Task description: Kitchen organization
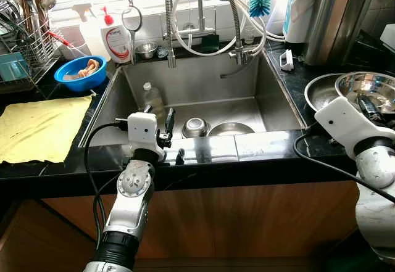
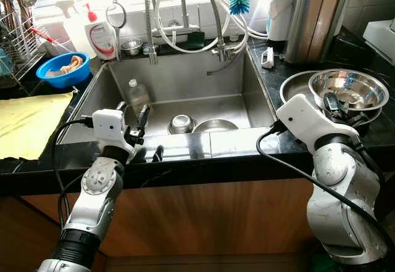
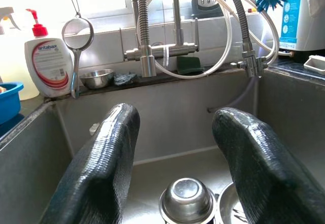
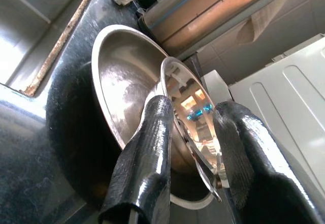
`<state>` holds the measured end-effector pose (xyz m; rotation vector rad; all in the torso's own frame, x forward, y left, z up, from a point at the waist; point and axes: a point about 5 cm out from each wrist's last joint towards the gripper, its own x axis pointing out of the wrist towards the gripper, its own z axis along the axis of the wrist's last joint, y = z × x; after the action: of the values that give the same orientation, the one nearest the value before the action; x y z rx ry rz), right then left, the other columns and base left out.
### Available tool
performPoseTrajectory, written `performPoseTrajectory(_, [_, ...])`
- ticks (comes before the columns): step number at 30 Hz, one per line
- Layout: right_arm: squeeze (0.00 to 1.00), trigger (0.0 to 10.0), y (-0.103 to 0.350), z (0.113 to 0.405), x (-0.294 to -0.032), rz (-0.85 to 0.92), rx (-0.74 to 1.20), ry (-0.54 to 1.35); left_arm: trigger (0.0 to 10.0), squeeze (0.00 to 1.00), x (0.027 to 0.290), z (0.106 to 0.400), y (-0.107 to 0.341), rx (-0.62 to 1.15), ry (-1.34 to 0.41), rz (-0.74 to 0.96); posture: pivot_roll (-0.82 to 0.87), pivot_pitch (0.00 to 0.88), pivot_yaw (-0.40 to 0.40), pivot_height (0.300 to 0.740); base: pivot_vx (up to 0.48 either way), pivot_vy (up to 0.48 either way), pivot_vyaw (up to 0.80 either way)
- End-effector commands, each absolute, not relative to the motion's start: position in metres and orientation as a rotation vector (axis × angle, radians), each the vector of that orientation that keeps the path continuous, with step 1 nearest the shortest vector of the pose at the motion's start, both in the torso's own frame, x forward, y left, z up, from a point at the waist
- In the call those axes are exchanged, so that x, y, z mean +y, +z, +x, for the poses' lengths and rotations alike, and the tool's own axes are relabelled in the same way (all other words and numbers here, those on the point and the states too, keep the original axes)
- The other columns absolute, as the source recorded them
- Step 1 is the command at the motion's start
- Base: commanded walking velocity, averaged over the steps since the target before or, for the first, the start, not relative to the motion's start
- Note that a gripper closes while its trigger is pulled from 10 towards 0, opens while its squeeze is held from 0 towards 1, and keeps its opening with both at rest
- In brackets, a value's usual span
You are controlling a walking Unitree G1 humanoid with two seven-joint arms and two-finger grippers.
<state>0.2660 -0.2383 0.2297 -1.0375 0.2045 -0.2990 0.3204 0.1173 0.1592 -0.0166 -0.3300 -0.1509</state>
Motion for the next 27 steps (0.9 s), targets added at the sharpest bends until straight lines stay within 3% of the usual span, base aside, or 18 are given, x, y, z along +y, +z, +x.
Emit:
performPoseTrajectory(1, [0.0,10.0,0.2297,0.2638,-0.2389,-1.03,0.197,-0.318,10.0,0.0,0.1205,0.3196,0.152,-0.3,-0.15,-0.007,-0.28,0.0,0.118,0.74,0.0,0.0,0.0])
performPoseTrajectory(13, [0.0,10.0,0.2304,0.264,-0.2399,-1.026,0.191,-0.336,10.0,0.0,0.121,0.3197,0.1512,-0.297,-0.151,-0.006,-0.28,0.0,0.12,0.74,0.0,0.0,0.0])
performPoseTrajectory(14, [0.0,4.2,0.2309,0.2643,-0.2401,-1.025,0.188,-0.338,10.0,0.0,0.121,0.3196,0.1511,-0.297,-0.151,-0.006,-0.28,0.0,0.12,0.74,0.0,0.0,0.0])
performPoseTrajectory(15, [0.0,4.2,0.2309,0.2643,-0.2401,-1.025,0.188,-0.338,10.0,0.0,0.121,0.3196,0.1511,-0.297,-0.151,-0.006,-0.28,0.0,0.12,0.74,0.0,0.0,0.0])
performPoseTrajectory(18, [0.0,0.5,0.2321,0.2646,-0.2415,-1.024,0.186,-0.347,10.0,0.0,0.1211,0.3195,0.1511,-0.297,-0.151,-0.006,-0.28,0.0,0.119,0.74,0.0,0.0,0.0])
performPoseTrajectory(20, [0.0,0.0,0.2323,0.2647,-0.2418,-1.023,0.185,-0.347,10.0,0.0,0.1211,0.3195,0.151,-0.297,-0.151,-0.005,-0.28,0.0,0.119,0.74,0.0,0.0,0.0])
performPoseTrajectory(27, [0.0,0.0,0.2337,0.2659,-0.2418,-1.022,0.178,-0.351,10.0,0.0,0.1215,0.3204,0.1514,-0.299,-0.148,-0.005,-0.28,0.0,0.116,0.74,0.0,0.0,0.0])
